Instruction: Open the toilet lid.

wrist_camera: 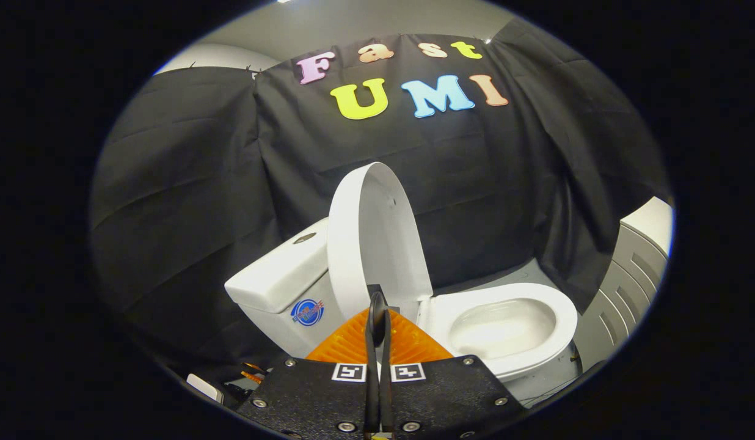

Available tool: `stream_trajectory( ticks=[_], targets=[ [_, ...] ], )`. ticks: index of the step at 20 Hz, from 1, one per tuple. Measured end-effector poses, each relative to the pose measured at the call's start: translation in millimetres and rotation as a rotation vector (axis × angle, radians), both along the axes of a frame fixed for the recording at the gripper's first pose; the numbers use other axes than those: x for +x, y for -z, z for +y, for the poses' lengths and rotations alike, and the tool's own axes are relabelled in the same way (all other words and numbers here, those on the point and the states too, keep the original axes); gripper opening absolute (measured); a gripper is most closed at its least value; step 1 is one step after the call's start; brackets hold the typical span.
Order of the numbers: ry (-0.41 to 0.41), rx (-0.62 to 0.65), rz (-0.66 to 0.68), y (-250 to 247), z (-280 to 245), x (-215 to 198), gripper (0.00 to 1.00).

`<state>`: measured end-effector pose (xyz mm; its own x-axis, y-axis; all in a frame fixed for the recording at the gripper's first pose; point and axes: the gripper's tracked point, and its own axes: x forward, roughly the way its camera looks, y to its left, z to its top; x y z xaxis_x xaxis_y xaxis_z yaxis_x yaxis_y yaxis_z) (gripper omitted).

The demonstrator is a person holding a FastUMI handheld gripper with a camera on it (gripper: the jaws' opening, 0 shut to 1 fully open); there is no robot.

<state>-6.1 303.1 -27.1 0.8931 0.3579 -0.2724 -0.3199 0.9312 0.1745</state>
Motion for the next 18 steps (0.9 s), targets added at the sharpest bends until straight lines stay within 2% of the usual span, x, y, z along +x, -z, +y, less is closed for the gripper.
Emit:
stream_trajectory(
  ticks=[8, 13, 15, 16, 18],
  targets=[
    [-0.062, -0.055, -0.038, 7, 43, -2, 0.01],
    [-0.076, -0.07, -0.083, 8, 48, 1, 0.01],
    [-0.11, -0.071, -0.091, 9, 48, 2, 0.02],
    [-0.161, -0.048, -0.083, 9, 53, -3, 0.03],
    [-0.207, -0.007, -0.07, 10, 49, -9, 0.28]
  ],
)
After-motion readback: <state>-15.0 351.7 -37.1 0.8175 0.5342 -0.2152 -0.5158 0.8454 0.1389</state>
